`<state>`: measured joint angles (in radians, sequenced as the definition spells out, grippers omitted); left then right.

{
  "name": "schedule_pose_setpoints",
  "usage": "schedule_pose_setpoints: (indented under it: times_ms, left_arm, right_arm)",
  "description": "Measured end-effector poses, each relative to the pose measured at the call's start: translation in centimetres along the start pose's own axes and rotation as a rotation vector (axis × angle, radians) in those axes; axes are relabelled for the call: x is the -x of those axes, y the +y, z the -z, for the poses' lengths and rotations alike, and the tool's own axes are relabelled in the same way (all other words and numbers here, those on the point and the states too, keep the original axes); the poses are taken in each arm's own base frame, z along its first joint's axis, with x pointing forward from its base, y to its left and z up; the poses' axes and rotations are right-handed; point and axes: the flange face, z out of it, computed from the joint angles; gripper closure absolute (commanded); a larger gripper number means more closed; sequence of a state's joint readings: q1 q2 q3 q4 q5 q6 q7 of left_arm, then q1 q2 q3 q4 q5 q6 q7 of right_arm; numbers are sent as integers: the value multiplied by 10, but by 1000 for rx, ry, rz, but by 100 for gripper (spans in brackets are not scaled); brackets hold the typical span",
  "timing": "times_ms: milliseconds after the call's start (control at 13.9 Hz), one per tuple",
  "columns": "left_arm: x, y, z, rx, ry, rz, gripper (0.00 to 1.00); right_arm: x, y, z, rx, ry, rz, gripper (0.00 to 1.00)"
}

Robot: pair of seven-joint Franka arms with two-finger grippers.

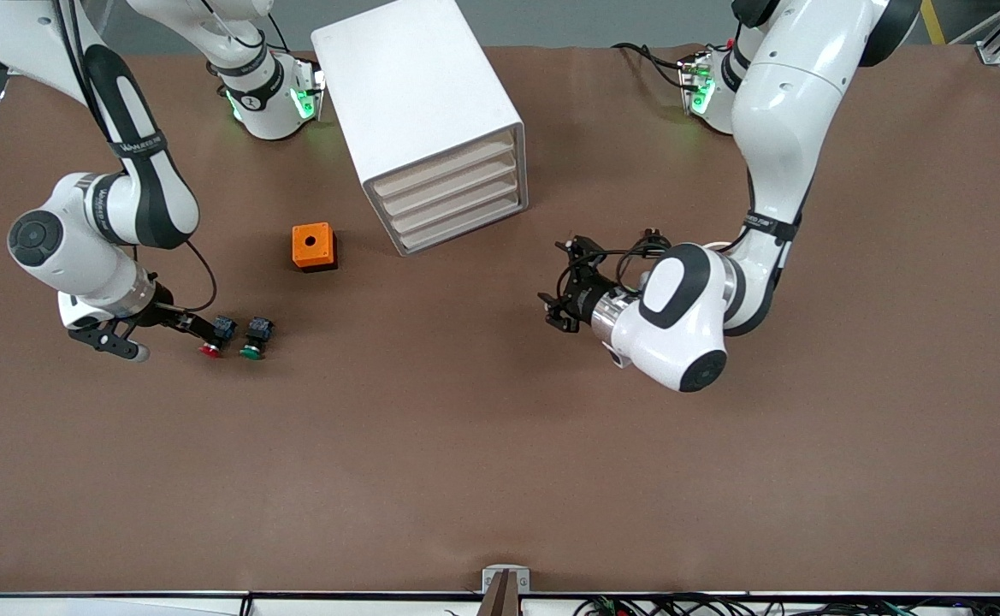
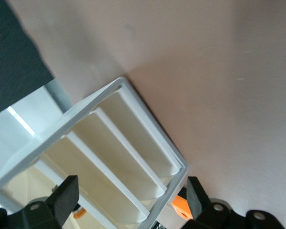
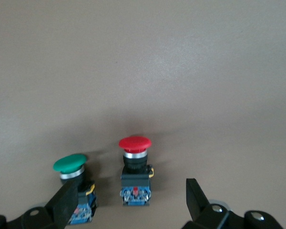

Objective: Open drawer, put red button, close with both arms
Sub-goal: 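Grasp the drawer front with the left gripper while the right gripper grasps the button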

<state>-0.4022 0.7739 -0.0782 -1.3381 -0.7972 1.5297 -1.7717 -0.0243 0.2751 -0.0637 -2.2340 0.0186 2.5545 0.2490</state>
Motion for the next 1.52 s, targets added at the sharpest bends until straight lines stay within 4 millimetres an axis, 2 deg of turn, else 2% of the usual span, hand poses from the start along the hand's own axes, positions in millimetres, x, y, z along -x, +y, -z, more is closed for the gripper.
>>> schedule_pose_setpoints:
  times_ms: [361,794,866,939,1155,1299,1444,1516]
  left_arm:
    - [-8,15,-39,-180,-128,241,0]
    - [10,10,-95,-315,-102,364,0]
    - [11,10,-102,-323,-92,380,3]
    - [10,11,-109,-332,-83,397,18]
    - [5,16,-129,-358,-63,424,40]
    - [6,13,-144,-383,-40,438,46]
    - [9,7,-160,-412,-11,447,46]
    - [7,5,-168,-427,1,457,46]
  right_arm:
    - [14,5,-33,-1,21,-2,0]
    - [21,7,-53,4,12,-16,0]
    - [24,8,-55,4,16,-16,0]
    - [26,8,-58,4,17,-16,0]
    - [31,9,-67,8,5,-16,0]
    - [32,10,-71,11,-4,-18,0]
    - [33,9,-73,11,-6,-19,0]
    - [33,9,-73,11,-6,-19,9]
